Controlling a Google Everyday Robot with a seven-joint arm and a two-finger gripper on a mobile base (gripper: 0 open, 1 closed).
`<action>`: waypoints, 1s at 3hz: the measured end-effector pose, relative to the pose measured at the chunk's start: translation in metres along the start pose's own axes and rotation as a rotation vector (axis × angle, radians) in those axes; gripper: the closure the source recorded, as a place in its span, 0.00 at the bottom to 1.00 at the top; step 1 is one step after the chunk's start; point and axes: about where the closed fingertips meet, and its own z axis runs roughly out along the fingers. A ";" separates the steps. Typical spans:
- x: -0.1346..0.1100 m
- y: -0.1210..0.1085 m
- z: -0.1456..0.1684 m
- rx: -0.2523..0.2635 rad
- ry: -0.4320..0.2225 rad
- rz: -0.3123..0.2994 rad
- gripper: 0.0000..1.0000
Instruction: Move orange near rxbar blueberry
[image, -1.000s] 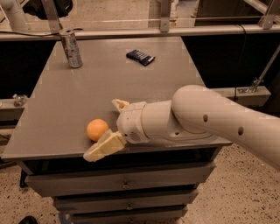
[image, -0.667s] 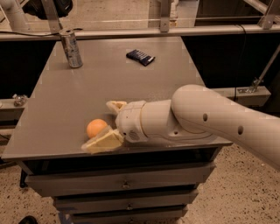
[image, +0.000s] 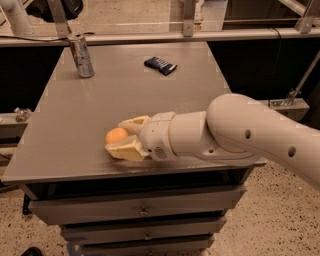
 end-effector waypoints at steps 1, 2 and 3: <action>0.001 -0.001 -0.011 0.022 0.008 0.005 0.87; -0.012 -0.013 -0.027 0.056 0.026 -0.024 1.00; -0.053 -0.043 -0.068 0.142 0.049 -0.109 1.00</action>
Offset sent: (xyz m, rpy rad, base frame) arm 0.0207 -0.0450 0.0435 -0.0737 -0.0748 -0.0783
